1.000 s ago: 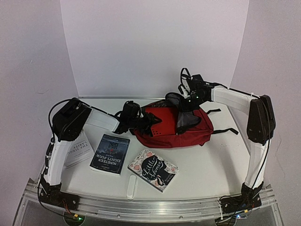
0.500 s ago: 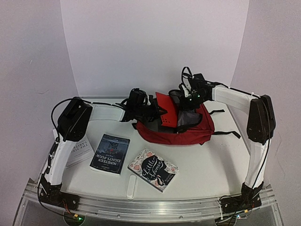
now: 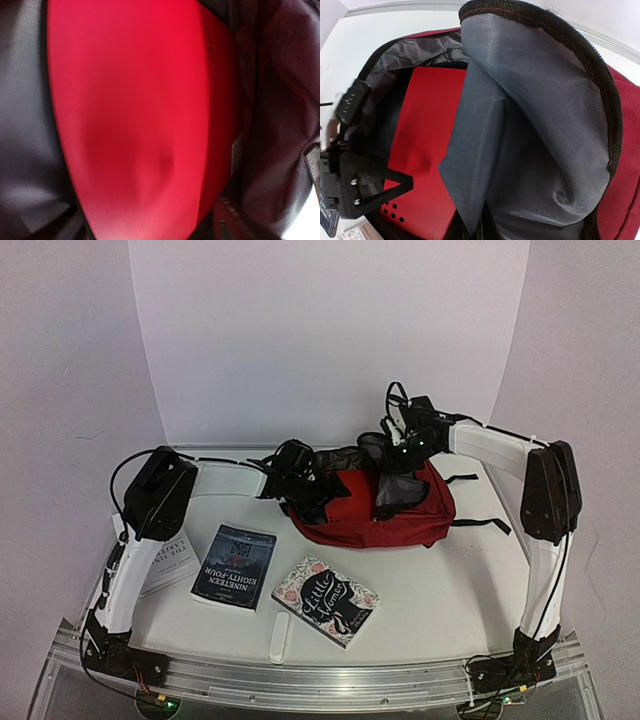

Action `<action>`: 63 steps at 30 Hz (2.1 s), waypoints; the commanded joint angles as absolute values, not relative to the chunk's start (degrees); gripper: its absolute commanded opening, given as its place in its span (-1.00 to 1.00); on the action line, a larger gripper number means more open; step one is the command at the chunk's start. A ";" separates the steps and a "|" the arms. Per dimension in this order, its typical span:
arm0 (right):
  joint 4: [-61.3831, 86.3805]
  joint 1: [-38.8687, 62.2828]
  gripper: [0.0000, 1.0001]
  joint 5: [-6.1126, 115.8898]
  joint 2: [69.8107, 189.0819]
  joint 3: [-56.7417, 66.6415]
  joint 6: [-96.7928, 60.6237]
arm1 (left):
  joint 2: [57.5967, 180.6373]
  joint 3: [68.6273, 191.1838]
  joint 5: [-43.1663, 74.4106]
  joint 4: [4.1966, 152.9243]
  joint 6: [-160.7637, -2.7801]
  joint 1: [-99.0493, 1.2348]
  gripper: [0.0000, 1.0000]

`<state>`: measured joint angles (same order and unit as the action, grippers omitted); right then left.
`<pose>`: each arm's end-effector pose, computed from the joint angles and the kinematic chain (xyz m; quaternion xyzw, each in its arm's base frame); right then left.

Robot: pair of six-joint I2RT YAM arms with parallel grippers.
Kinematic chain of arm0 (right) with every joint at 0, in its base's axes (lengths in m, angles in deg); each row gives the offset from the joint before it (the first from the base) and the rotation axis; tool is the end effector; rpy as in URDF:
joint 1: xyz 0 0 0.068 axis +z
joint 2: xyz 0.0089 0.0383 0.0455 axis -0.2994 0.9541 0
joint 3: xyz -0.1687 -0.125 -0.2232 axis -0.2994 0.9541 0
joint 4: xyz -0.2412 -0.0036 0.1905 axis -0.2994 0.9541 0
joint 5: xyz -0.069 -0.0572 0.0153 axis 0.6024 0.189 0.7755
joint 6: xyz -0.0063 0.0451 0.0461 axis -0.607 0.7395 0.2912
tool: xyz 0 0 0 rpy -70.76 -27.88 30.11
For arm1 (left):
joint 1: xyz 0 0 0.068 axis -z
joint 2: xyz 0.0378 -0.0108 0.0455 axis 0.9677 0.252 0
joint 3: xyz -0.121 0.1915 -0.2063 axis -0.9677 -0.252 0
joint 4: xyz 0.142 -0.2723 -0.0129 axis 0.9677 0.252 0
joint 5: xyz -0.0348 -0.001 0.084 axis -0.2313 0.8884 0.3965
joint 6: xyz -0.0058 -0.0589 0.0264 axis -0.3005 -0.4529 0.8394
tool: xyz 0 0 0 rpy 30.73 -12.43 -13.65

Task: Pack the student bag
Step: Place the files in the student bag, then move the book to the center of the board.

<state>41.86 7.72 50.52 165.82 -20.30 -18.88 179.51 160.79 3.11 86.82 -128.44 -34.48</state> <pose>0.4853 0.2394 0.2628 -0.1917 0.9045 0.1925 0.3287 0.4474 -0.4117 0.1371 -0.0568 0.8890 -0.4285 0.1511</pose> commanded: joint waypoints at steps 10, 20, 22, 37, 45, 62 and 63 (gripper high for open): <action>39.39 4.83 -1.00 53.99 170.51 -21.02 -22.72 | 162.58 160.77 11.09 100.43 -117.20 -37.86 0.99; 39.84 0.32 -0.93 53.35 171.15 -20.09 -28.58 | 144.66 131.86 16.79 96.94 -119.94 -42.81 0.99; 40.95 0.32 -0.62 50.49 170.66 -20.41 -28.90 | 140.04 126.45 18.61 97.15 -121.86 -44.09 0.99; 42.76 2.96 0.96 39.26 165.68 -20.16 -26.84 | 117.14 107.20 43.99 120.46 -140.37 -50.86 0.99; 43.56 4.17 0.96 38.72 163.83 -19.53 -27.64 | 111.62 100.41 43.91 122.06 -141.09 -63.65 0.99; 45.20 6.87 0.97 33.63 162.45 -20.38 -28.43 | 114.63 92.16 27.60 107.94 -128.66 -84.25 0.99; 45.27 7.14 0.97 33.40 162.41 -20.53 -28.51 | 116.02 92.32 26.00 105.62 -127.64 -84.27 0.99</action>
